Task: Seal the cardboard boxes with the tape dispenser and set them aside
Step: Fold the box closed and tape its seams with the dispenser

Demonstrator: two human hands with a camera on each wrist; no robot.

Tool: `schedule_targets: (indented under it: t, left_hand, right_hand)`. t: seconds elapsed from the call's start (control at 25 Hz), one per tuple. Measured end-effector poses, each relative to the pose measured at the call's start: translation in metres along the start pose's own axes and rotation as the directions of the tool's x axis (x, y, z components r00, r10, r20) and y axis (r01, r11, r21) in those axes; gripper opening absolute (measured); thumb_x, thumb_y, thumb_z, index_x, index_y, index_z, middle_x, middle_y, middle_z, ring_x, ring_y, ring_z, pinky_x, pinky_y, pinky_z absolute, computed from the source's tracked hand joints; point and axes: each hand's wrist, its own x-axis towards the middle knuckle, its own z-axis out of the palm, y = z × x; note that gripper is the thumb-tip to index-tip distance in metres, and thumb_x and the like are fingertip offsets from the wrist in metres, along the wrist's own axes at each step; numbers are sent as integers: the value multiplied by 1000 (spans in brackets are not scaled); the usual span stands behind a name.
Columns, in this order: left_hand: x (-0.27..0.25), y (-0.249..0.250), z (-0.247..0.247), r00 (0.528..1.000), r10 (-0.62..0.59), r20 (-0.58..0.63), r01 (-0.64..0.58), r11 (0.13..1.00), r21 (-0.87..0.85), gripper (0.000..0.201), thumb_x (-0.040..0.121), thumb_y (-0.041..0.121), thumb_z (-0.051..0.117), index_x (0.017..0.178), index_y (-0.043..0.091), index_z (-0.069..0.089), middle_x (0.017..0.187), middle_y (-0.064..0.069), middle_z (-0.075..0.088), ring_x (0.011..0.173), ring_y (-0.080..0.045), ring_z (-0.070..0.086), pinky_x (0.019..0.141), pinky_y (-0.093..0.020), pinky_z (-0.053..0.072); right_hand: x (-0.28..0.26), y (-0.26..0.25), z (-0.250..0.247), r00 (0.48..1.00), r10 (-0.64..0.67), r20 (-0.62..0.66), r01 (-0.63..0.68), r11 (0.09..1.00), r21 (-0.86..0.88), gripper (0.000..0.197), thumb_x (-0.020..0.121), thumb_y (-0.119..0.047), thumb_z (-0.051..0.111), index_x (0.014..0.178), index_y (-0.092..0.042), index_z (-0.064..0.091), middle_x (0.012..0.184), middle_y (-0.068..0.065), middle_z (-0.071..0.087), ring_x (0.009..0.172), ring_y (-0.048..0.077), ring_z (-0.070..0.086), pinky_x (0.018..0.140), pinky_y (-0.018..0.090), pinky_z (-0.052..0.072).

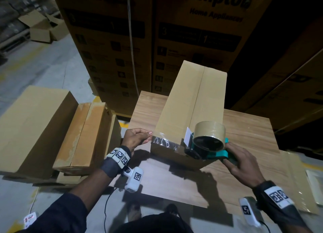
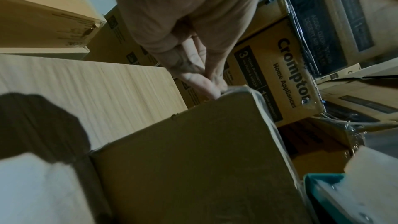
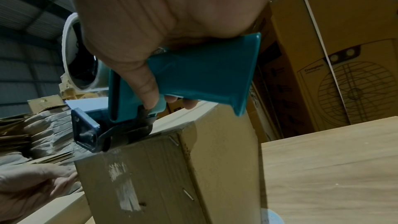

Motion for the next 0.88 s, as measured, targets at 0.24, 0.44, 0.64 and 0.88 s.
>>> schedule_targets:
  t: [0.24, 0.44, 0.64, 0.88]
  left_hand:
    - [-7, -8, 4, 989, 101, -104, -89, 989, 122, 22, 78, 16, 88, 89, 1, 76, 84, -18, 77, 72, -24, 71, 74, -34, 62]
    - [-29, -7, -6, 959, 210, -190, -113, 899, 423, 45, 80, 16, 87, 122, 14, 69, 110, -3, 66, 75, 0, 57, 47, -6, 46]
    - [-56, -30, 19, 937, 321, 138, -349, 841, 413, 101, 75, 2, 87, 157, 33, 37, 145, 17, 42, 135, -3, 43, 113, -26, 39]
    - [-39, -49, 17, 951, 229, 207, -306, 785, 538, 112, 76, 18, 91, 162, 27, 20, 162, -3, 35, 150, -20, 33, 115, -25, 29]
  right_hand:
    - [2, 0, 0, 1000, 16, 3, -16, 1000, 8, 70, 75, -1, 84, 124, -41, 54, 118, -14, 66, 97, 15, 63, 76, 44, 56]
    - [-2, 4, 5, 1000, 16, -17, -16, 1000, -1, 71, 74, -1, 85, 125, -39, 53, 122, -3, 71, 102, 23, 68, 78, 48, 58]
    - [-3, 2, 7, 998, -4, -57, 5, 1000, 5, 70, 70, 1, 87, 122, -36, 56, 118, -2, 72, 100, 14, 60, 75, 45, 57]
    - [-6, 6, 9, 999, 10, -30, -10, 1000, 11, 68, 74, -2, 85, 125, -36, 55, 121, -4, 70, 101, 20, 66, 78, 49, 58]
